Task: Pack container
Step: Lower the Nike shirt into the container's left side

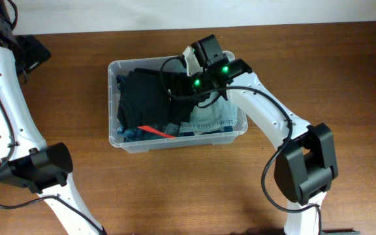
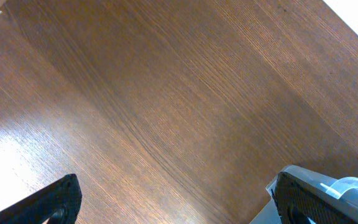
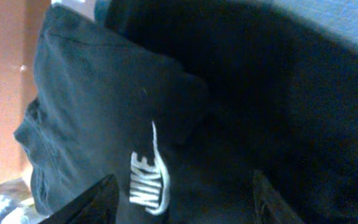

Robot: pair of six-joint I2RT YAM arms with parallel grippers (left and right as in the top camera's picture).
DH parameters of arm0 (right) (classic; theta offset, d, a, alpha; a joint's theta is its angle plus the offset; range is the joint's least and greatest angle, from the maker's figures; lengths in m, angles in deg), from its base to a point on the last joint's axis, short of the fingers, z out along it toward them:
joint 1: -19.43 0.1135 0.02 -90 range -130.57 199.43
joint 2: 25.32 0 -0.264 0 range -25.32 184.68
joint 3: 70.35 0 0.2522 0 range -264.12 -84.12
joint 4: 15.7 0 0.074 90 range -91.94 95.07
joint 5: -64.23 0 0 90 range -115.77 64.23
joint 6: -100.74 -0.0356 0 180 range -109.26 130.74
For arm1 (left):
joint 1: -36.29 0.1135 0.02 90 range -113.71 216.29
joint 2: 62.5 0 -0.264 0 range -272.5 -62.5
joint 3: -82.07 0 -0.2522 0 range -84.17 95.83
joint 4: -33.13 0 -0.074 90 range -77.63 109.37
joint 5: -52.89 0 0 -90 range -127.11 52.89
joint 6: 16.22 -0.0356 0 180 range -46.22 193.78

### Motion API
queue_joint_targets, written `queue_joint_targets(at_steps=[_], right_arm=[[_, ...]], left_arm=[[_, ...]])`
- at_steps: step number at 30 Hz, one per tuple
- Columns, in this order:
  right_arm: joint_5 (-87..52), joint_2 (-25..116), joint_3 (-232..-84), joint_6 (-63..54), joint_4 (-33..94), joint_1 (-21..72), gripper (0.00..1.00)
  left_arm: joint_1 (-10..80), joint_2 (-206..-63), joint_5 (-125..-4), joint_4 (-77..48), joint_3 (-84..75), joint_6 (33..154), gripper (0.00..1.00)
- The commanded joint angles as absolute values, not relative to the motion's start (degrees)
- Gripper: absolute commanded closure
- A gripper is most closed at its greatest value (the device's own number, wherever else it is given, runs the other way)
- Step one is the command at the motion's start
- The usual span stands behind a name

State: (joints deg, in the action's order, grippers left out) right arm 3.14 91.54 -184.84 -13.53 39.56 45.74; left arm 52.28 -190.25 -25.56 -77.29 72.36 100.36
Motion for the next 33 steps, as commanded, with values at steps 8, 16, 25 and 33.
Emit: queue_joint_targets(at_steps=[8, 16, 25, 33], right_arm=[[-10.2, 88.8, -208.4, -2.3, 53.7, 52.0, 0.67], [-18.0, 91.0, -207.6, -1.7, 54.7, 58.2, 0.96], [-19.5, 100.3, -207.4, -2.2, 55.1, 61.4, 0.96], [-20.7, 110.5, -207.4, -2.1, 55.4, 61.4, 0.96]], left_arm=[[52.2, -189.3, -25.3, -77.3, 72.0, 100.7, 0.01], [52.2, -189.3, -25.3, -77.3, 72.0, 100.7, 0.01], [52.2, -189.3, -25.3, -77.3, 72.0, 100.7, 0.01], [52.2, -189.3, -25.3, -77.3, 72.0, 100.7, 0.01]])
